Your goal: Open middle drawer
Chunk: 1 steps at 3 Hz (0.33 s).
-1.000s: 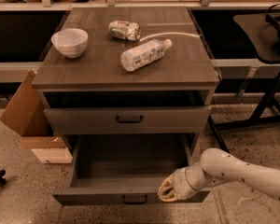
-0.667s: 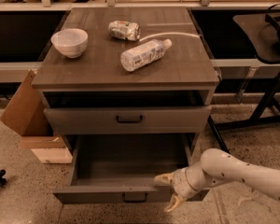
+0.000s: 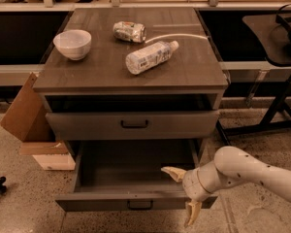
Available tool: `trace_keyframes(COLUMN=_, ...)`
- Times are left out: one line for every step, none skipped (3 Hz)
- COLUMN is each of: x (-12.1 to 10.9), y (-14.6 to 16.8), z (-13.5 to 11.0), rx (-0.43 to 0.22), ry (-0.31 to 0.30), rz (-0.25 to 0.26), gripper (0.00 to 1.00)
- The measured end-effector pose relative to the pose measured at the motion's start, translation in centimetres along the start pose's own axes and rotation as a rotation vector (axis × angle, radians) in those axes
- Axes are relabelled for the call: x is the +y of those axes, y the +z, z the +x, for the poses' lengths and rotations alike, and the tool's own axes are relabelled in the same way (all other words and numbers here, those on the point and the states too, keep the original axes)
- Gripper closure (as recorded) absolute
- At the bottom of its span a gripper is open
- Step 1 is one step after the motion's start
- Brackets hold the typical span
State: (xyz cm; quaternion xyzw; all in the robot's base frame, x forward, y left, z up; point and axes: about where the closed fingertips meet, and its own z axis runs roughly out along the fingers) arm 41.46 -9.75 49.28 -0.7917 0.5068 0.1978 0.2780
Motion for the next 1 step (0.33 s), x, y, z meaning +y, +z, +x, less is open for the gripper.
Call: trace_keyframes(x=-1.74, y=-5.89, z=-2.55, rx=0.01, ry=-0.066, rz=0.021, gripper=0.0)
